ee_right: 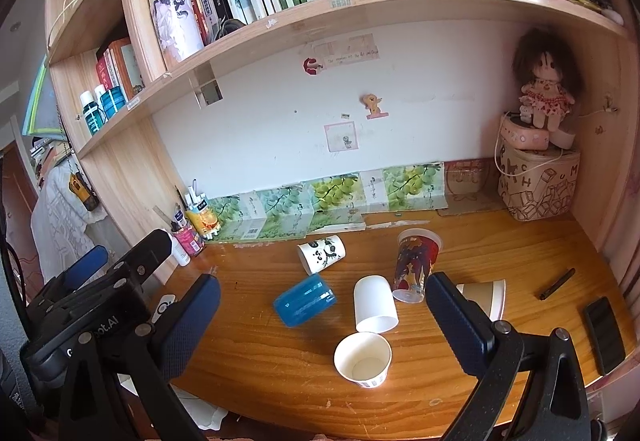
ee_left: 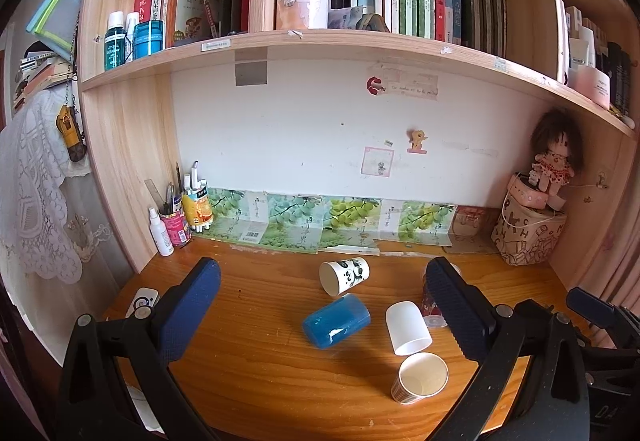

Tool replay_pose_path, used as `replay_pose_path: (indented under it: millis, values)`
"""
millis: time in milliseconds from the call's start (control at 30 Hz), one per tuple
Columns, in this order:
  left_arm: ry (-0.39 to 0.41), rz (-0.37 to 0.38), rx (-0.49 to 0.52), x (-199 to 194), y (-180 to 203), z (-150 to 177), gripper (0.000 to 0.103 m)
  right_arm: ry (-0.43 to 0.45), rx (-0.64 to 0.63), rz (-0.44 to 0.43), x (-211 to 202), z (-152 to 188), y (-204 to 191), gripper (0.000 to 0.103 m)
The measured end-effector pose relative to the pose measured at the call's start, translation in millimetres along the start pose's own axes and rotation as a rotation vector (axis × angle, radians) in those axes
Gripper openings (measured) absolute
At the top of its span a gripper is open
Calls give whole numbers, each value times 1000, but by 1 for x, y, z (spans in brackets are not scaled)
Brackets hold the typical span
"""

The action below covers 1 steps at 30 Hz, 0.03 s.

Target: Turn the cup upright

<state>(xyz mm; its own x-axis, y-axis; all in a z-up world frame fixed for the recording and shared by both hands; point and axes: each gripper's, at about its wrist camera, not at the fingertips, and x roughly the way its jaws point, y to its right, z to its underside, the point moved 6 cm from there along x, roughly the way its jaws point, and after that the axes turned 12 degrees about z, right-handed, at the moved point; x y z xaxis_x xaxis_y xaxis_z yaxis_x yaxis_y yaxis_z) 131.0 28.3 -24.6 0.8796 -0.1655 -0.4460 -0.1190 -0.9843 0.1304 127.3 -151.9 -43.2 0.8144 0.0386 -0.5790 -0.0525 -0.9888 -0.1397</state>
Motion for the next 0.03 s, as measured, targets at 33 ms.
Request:
replay_pose_path:
  millis: [33]
  values:
    - [-1,2,-2,1,-1,0,103,-3,1,-1,1,0,0,103]
